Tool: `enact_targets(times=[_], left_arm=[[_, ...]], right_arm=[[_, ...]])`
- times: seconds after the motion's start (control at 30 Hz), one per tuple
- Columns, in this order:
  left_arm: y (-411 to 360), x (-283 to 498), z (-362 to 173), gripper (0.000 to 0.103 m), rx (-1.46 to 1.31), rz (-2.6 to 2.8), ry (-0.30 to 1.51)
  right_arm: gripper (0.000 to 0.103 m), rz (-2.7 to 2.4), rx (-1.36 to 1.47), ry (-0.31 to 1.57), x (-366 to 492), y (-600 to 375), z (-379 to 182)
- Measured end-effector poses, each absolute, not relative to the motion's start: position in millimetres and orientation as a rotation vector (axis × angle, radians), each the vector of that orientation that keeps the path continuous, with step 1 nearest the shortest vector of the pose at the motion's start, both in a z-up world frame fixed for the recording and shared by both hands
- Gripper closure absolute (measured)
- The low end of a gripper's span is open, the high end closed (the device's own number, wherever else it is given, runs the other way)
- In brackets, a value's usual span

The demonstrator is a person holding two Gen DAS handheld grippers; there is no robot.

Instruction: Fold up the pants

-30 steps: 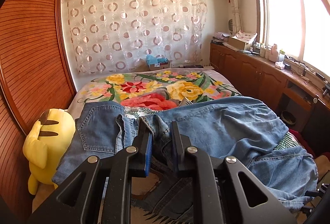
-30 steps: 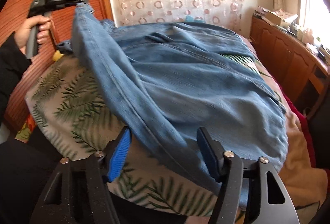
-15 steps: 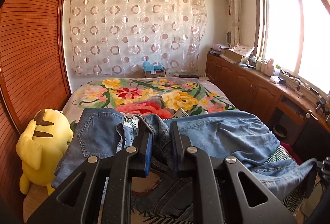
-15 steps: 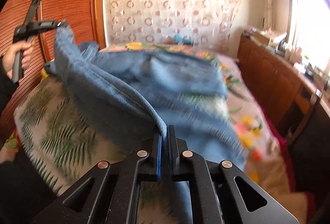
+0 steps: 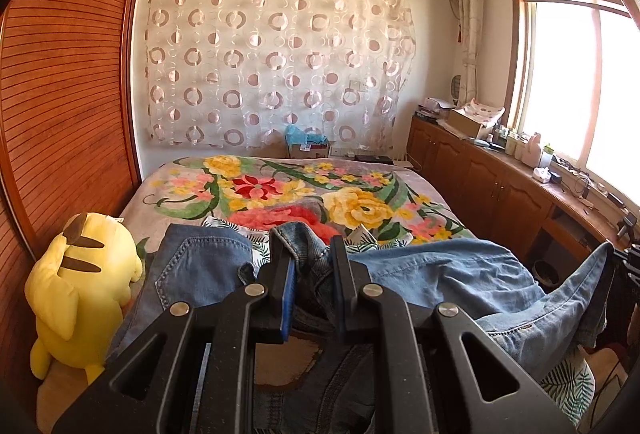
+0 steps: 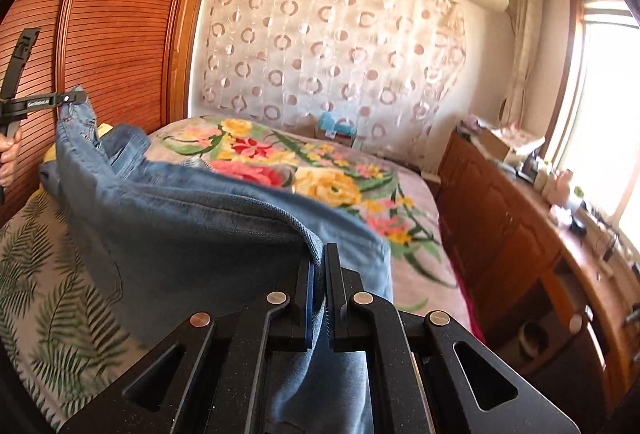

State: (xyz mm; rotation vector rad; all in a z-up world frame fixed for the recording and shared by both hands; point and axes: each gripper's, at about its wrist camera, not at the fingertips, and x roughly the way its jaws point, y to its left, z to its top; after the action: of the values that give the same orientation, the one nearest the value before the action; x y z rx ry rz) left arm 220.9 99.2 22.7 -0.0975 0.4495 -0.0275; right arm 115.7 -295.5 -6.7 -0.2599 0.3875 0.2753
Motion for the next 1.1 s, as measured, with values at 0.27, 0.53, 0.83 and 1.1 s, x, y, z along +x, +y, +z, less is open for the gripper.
enact_targets(times=[0.27, 0.53, 0.83, 1.1], left_arm=[[112.9, 259.0, 22.8, 0.086, -0.116, 0.002, 0.450], [129.7, 300.1, -5.5, 0.086, -0.140, 0.021, 0.514], [130.6, 315.8, -34.2, 0.086, -0.126, 0.018, 0.577], [136.5, 316.0, -41.6, 0.072, -0.111, 0.024, 0.602]], right_arm=[[0.099, 0.262, -0.275, 0.332, 150.4, -283.3, -6.5], [0.099, 0.255, -0.317, 0.354, 204.5, -259.5, -36.3], [0.099, 0.265, -0.341, 0.459, 250.0, -239.6, -99.2], [0.099, 0.275, -0.347, 0.501, 260.5, -228.9, -127.7]])
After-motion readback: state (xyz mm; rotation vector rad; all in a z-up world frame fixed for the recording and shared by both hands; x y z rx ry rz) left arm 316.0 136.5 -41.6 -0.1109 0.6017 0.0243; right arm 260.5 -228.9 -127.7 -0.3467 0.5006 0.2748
